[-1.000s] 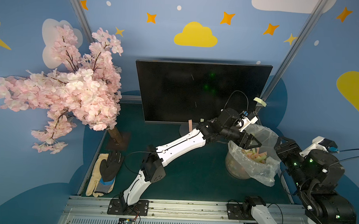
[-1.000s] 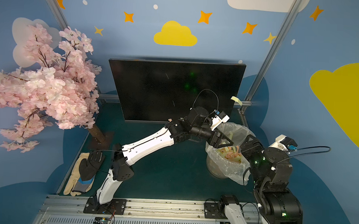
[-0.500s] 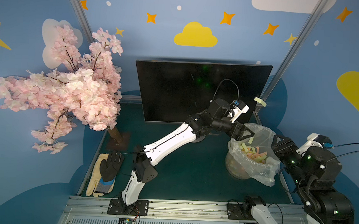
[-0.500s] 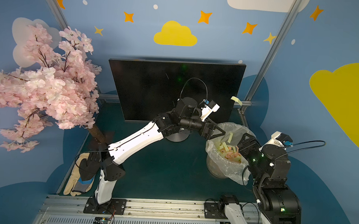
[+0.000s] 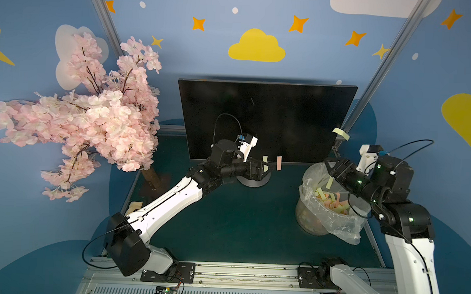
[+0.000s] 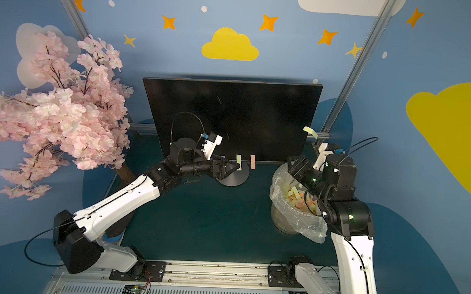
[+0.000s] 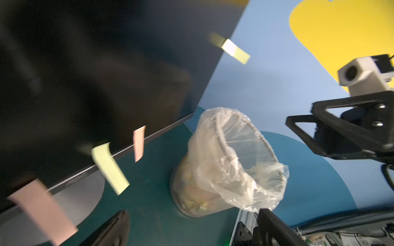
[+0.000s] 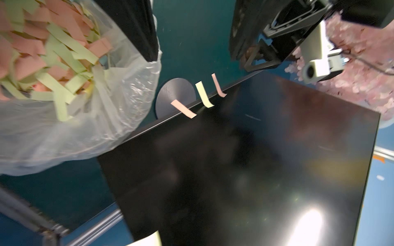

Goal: Remove the sticky note from the monitor
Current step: Tear off the sticky note from the monitor.

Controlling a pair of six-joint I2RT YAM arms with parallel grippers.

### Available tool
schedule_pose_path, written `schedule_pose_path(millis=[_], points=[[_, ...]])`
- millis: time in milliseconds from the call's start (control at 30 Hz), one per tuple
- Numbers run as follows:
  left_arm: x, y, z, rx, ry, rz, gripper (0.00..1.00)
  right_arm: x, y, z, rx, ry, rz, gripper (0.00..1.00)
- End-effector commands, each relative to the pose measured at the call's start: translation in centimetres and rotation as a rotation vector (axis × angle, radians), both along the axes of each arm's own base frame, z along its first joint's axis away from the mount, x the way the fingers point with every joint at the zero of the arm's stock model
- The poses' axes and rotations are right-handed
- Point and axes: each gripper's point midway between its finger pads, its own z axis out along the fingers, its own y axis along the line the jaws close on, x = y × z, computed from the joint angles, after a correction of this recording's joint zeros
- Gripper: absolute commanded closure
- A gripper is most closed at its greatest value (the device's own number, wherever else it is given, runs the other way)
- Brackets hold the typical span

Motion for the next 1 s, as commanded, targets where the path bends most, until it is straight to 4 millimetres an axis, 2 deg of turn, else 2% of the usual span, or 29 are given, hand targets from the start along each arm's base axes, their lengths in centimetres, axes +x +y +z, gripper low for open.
schedule_pose_path(millis=[0, 200, 367, 500, 700, 967], points=[[1.0, 2.3, 0.7, -0.134, 0.049, 0.063, 0.02, 0.0, 4.1, 2.0, 0.022, -0.070, 0.170, 0.42], [1.7, 5.3, -3.6, -0.225, 0.190, 0.106, 0.01, 0.1, 9.9, 0.3, -0.044, -0.040, 0.332, 0.43], [1.9, 6.0, -6.1, -0.265, 0.243, 0.113, 0.01, -0.5, 14.3, -1.8, -0.122, -0.017, 0.442, 0.43], [2.4, 6.1, -7.5, -0.309, 0.268, 0.129, 0.01, -0.9, 16.7, -3.4, -0.163, -0.008, 0.500, 0.43], [4.0, 5.7, -9.1, -0.396, 0.305, 0.156, 0.08, -1.5, 18.5, -5.5, -0.205, 0.010, 0.540, 0.43], [5.7, 4.1, -10.5, -0.425, 0.301, 0.161, 0.19, -1.6, 18.4, -6.4, -0.229, 0.018, 0.536, 0.42]])
